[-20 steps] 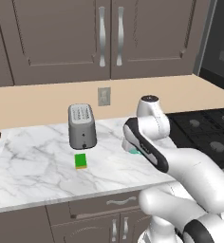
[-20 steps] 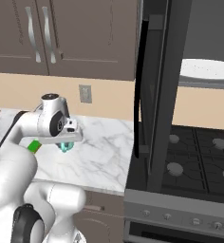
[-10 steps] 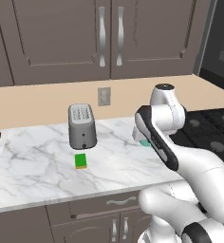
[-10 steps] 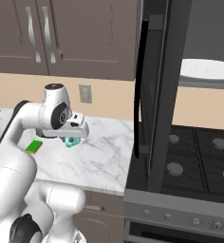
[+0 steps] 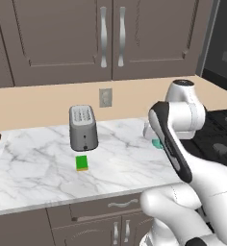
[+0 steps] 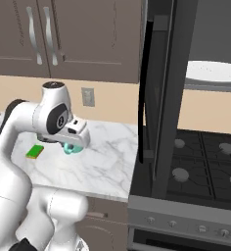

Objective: Pick the mug from the counter and place it inside the microwave. Then close the microwave.

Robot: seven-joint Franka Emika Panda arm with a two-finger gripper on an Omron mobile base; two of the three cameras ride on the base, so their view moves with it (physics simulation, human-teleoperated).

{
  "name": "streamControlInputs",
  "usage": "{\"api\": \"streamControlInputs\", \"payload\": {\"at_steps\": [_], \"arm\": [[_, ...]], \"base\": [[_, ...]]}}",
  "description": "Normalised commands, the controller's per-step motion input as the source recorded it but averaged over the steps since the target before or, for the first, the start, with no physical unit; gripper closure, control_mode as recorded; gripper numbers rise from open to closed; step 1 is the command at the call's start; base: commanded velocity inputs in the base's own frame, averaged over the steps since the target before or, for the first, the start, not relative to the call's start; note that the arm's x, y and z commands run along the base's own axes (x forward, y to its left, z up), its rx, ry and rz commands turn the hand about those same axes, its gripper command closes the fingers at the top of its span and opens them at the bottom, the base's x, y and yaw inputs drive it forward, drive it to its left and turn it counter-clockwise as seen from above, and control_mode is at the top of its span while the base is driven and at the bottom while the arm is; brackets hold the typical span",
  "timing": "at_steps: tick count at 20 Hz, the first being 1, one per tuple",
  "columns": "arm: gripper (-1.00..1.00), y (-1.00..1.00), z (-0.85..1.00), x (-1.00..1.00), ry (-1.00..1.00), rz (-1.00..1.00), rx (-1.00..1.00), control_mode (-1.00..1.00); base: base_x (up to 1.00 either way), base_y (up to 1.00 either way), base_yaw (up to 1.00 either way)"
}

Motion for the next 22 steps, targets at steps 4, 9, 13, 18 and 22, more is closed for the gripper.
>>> {"api": "streamControlInputs", "payload": {"at_steps": [4, 9, 13, 18, 22], "arm": [[1.00, -0.11, 0.01, -0.40, -0.08, -0.21, 0.03, -1.00], [1.00, -0.01, 0.02, -0.15, -0.11, -0.22, 0.02, -1.00], [1.00, 0.00, 0.24, -0.10, -0.12, -0.15, 0.00, -1.00], [1.00, 0.00, 0.29, -0.03, -0.08, -0.08, 0.00, -1.00], [1.00, 0.00, 0.32, -0.18, -0.01, -0.02, 0.00, -1.00]], "base": [[0.00, 0.00, 0.00], [0.00, 0.00, 0.00], [0.00, 0.00, 0.00], [0.00, 0.00, 0.00], [0.00, 0.00, 0.00]]}}
